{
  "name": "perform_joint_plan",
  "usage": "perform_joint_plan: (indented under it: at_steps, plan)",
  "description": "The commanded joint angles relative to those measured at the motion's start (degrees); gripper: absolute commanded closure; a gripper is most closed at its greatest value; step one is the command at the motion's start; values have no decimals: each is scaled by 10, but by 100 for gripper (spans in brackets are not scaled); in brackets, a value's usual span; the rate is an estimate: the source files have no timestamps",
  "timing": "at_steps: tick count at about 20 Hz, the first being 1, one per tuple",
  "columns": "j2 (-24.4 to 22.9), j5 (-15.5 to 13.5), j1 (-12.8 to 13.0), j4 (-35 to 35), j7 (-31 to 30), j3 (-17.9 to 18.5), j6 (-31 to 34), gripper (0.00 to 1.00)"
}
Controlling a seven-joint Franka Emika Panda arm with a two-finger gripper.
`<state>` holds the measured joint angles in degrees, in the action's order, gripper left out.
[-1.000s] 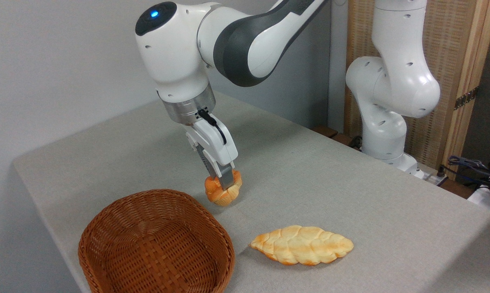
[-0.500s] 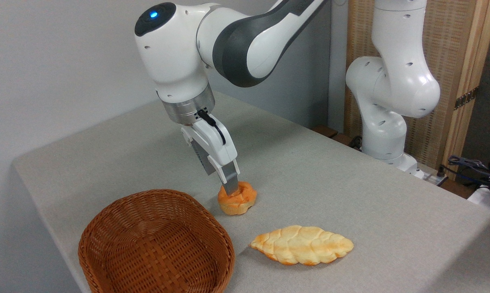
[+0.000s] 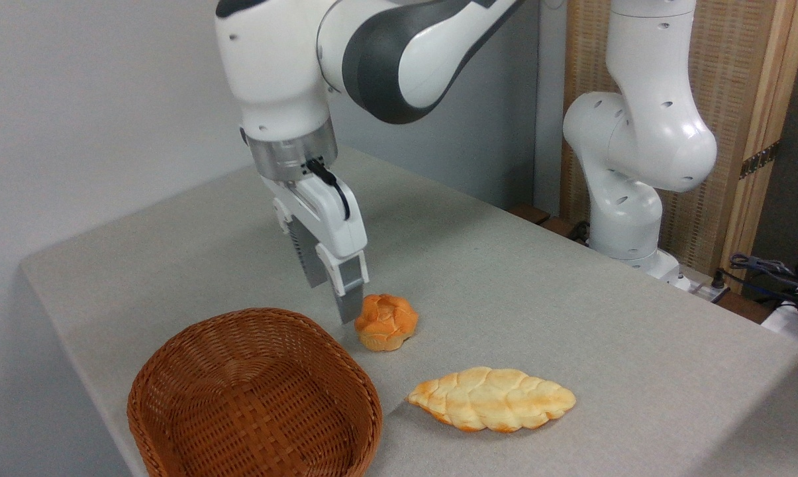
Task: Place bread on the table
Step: 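Open the gripper and raise it away from the bun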
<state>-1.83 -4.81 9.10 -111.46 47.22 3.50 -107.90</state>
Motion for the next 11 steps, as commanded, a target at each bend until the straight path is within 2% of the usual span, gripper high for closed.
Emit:
perform_joint_plan:
  at_steps: [1,6,9,11]
  plan:
    - [-6,8,1,7,3,7,-33,0]
    - [-7,8,-2,12,0,9,-33,0]
    - [-7,10,-2,18,-55,9,-33,0]
    - [-7,15,-2,18,-58,9,-33,0]
